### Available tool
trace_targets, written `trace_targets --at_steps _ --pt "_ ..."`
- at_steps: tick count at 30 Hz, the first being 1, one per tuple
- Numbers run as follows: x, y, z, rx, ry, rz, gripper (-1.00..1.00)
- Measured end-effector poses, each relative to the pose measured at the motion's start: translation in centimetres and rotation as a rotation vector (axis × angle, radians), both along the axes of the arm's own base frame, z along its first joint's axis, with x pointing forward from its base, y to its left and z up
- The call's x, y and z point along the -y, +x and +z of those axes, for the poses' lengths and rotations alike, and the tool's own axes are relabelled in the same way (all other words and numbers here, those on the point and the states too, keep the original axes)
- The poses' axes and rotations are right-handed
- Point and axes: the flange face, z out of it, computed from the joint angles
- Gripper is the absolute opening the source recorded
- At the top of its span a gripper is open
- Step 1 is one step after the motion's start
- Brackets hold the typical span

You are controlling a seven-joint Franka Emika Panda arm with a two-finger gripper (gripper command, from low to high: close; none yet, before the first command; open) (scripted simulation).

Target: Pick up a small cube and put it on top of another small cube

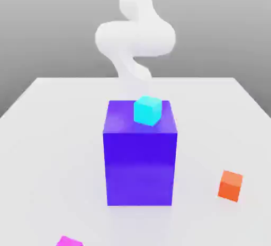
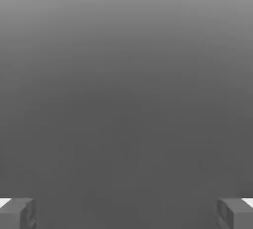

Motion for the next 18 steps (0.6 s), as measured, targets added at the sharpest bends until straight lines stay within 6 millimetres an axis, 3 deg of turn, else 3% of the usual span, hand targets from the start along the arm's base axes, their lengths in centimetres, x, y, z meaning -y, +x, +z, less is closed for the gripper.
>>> trace_targets --at_steps 9,18 --pt "3.5 9.9 -12.0 -0.22 0.048 -0.083 0.0" --pt "7.7 15.5 -26.7 -0.435 0.09 -0.18 0.0"
